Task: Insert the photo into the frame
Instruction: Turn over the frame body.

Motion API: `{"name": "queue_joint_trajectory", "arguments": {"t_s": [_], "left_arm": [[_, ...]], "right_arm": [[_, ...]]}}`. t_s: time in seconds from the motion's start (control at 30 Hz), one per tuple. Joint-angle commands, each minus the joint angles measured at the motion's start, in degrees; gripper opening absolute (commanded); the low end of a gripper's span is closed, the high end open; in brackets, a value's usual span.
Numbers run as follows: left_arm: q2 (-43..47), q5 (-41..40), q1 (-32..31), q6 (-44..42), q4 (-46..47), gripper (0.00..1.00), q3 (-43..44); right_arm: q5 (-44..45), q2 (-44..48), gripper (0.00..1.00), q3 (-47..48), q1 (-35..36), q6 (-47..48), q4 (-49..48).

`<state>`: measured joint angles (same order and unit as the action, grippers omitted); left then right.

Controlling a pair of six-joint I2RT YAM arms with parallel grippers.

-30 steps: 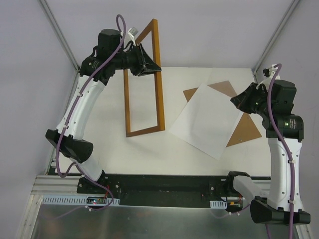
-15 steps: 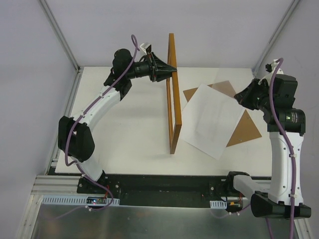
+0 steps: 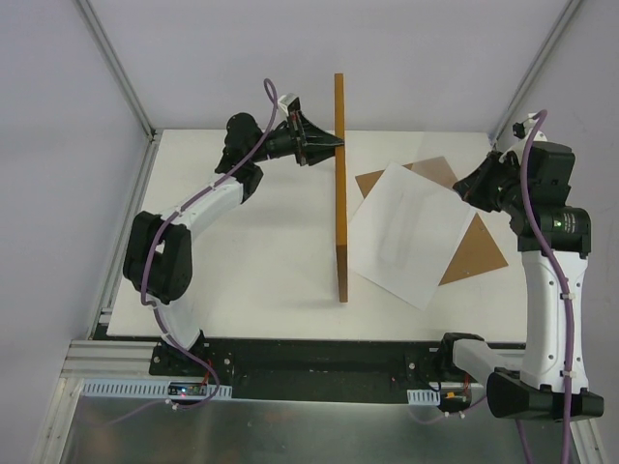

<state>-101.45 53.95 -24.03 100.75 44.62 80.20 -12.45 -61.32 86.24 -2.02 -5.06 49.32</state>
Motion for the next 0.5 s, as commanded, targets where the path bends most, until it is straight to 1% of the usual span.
{"name": "queue_joint_trajectory", "arguments": {"t_s": [0.0,0.43,0.47], "left_arm": [[0.5,1.7,-0.2,1.6,8.6,0.00,-0.1],[-0.1,3.4,0.4,0.4,10.0,0.00,-4.9],[-0.1,3.6,0.5,0.2,10.0,0.02,-5.1]], "right_arm": [[-0.8,0.4,0.01,0.9,-0.2,-0.1,-2.1],[-1.4,0.7,0.01,-0.5,-0.2,0.1,-2.6],[-1.3,0.7,0.01,-0.6,-0.2,0.1,-2.7]]}}
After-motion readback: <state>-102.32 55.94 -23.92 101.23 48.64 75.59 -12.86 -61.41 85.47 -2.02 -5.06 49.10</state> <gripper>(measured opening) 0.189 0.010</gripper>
